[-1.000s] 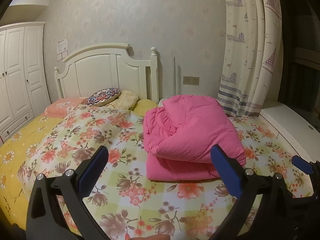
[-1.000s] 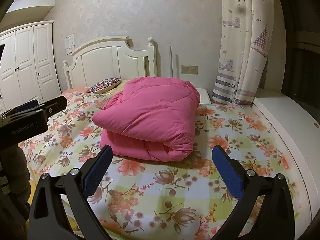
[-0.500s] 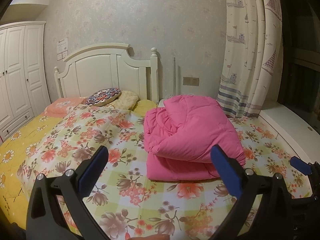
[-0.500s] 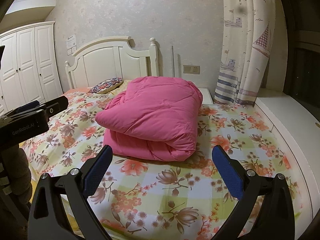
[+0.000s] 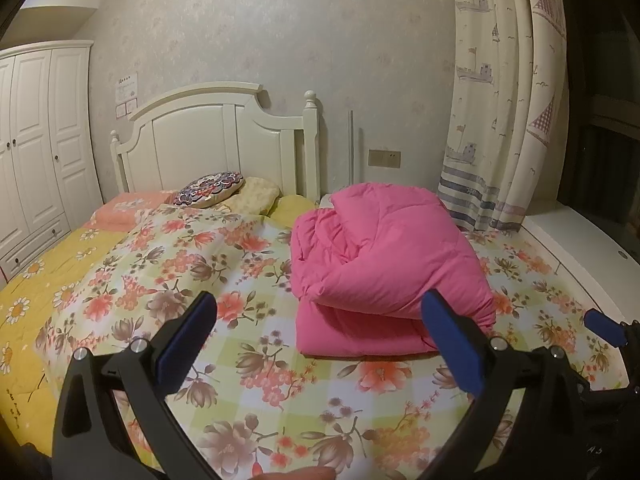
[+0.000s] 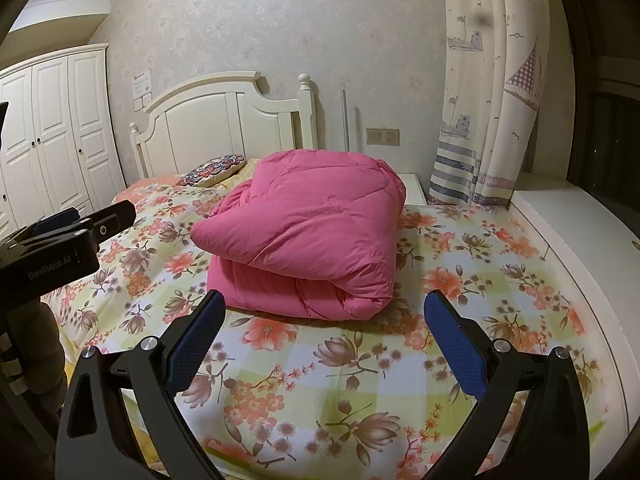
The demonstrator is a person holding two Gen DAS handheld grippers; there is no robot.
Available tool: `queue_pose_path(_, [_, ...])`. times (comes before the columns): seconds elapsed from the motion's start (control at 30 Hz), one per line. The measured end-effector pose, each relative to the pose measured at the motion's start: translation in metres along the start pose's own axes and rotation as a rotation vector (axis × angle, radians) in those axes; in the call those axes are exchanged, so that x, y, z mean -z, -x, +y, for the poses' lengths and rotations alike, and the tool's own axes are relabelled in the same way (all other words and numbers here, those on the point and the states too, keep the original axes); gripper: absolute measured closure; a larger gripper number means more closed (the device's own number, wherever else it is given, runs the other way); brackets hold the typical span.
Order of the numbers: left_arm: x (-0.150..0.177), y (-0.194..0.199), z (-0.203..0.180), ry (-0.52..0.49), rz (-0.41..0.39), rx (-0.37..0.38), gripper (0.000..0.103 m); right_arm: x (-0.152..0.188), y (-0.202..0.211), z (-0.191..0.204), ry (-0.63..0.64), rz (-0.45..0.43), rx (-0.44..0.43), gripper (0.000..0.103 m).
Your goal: Fold large clothes
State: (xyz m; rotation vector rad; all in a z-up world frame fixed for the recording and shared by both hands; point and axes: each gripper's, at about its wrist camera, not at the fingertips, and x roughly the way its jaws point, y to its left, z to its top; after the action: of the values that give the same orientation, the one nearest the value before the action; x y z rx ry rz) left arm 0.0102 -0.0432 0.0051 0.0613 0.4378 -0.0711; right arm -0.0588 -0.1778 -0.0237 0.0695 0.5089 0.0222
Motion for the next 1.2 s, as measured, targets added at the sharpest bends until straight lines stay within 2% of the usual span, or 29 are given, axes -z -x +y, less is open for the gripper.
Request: queue_pose_path(1.2, [0.0048, 0.0011, 0.002, -0.005, -0.005, -0.001, 0.002, 0.0039, -0.0013, 0.0034, -0.012, 0.004, 0.003, 0.004])
